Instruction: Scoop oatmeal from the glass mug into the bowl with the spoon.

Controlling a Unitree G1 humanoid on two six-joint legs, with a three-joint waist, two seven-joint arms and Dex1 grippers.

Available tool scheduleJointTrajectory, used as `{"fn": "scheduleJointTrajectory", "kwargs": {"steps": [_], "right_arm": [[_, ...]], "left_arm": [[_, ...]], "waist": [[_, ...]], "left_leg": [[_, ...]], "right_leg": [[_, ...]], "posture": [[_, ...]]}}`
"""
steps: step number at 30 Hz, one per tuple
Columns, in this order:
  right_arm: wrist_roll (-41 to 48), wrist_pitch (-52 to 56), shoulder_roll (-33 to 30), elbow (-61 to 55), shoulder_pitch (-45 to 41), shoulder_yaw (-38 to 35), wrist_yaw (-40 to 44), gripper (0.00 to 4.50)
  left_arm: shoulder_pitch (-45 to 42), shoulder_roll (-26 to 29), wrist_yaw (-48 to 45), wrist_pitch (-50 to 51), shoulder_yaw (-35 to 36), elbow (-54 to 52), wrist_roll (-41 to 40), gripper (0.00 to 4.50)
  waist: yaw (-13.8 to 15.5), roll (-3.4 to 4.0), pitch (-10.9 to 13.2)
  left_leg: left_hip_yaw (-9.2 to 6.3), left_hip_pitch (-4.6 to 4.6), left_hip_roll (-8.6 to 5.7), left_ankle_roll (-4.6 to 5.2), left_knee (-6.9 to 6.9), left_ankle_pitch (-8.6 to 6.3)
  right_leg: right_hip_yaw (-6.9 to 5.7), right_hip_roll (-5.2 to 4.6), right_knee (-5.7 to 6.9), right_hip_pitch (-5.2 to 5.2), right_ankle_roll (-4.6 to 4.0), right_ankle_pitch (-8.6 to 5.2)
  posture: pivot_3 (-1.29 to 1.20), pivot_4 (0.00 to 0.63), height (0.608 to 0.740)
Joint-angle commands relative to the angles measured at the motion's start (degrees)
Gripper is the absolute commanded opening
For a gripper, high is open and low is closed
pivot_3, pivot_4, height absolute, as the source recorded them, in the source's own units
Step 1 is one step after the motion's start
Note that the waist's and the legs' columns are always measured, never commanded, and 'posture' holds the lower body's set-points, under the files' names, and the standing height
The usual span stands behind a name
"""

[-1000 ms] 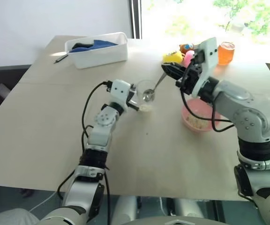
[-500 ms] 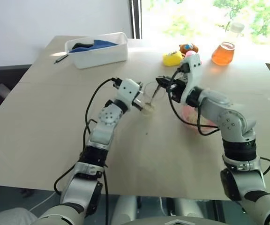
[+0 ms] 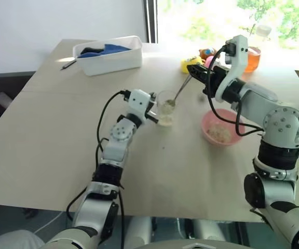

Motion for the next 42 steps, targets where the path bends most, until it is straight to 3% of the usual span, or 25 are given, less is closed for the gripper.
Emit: {"fn": "scheduleJointTrajectory", "kwargs": {"steps": [1,17,32,42], "right_arm": [[0.3,-0.7,-1.6,-3.1,-1.3,-1.3,-0.2,0.00],[3.3,-2.8,-0.8,-2.7,-0.9,-2.9,-0.8,0.00],[1.0,-3.9,-2.5,-4.8,1.3,2.1,2.3,0.00],[6.1,-1.8,-1.3,-3.8,1.0,-5.3,-3.9,0.00]], "left_arm": [[-1.6,-0.6,0.6,-1.0,-0.3,1.1,0.4,0.09],[-2.4,-0.9,0.0,-2.2,-0.2,2.9,0.4,0.09],[-3.4,-1.8,-0.3,-2.6,-0.6,3.5,0.4,0.09],[-7.5,-4.6,-0.7,-5.1,-1.4,8.0,0.4,0.09]], "waist": [[0.0,0.00,0.0],[-0.1,0.00,0.0],[-0.1,0.00,0.0],[-0.1,0.00,0.0]], "left_leg": [[0.00,0.00,0.00,0.00,0.00,0.00],[0.00,0.01,0.01,0.00,0.01,0.00],[0.01,0.00,0.00,0.00,0.03,0.00],[-0.01,-0.05,-0.02,0.00,0.07,0.00]], "right_leg": [[0.00,0.00,0.01,0.00,0.00,0.00],[0.00,0.02,0.01,0.00,0.00,0.00],[0.01,0.01,0.02,0.00,0.00,0.00],[-0.02,0.00,0.01,0.00,0.00,0.00]], "posture": [[0.00,0.150,0.740],[0.00,0.150,0.740],[0.00,0.150,0.740],[0.00,0.150,0.740]]}}
